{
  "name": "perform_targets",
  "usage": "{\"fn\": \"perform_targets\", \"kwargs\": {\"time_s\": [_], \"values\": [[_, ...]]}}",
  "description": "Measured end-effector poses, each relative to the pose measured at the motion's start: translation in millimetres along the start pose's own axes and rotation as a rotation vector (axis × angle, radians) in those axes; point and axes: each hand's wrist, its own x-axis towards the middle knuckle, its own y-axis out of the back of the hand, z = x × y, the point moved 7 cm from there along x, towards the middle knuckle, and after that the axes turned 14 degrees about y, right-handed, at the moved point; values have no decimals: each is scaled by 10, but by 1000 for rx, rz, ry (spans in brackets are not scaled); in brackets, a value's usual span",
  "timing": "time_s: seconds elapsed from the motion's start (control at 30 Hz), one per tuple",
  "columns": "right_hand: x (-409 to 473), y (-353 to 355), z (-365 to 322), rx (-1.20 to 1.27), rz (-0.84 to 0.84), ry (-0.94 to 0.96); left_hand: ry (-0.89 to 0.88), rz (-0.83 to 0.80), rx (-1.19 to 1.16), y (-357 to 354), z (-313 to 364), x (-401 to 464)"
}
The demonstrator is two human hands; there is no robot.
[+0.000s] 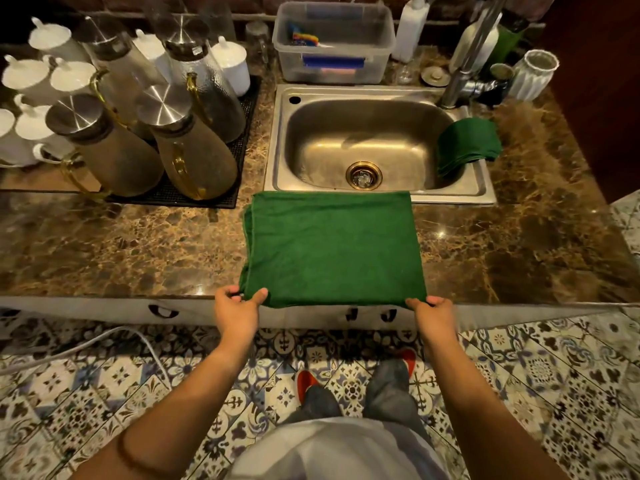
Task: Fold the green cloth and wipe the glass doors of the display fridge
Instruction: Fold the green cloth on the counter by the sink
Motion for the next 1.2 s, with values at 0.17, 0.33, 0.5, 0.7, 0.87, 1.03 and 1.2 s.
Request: {"fn": "perform_targets", "kwargs": {"time_s": [0.17,0.33,0.5,0.7,0.87,1.03,1.2], "values": [[11,24,69,79,23,-13,104,-35,-119,-31,-133,0],[23,30,78,100,41,12,320,-157,-478,-186,-183,-25],[56,44,42,126,22,8,385,-191,-345,-220,-186,46],[35,57,85,180,4,-54,352,-185,-314,-185,-141,33],[11,100,65,201,-12,-60,314,-220,-300,-204,-15,-17],[-51,116,-41,226,-30,-29,260,-214,-279,-162,48,-57],[-100,110,-157,269,-43,-15,224,-221,-265,-87,93,-80]]}}
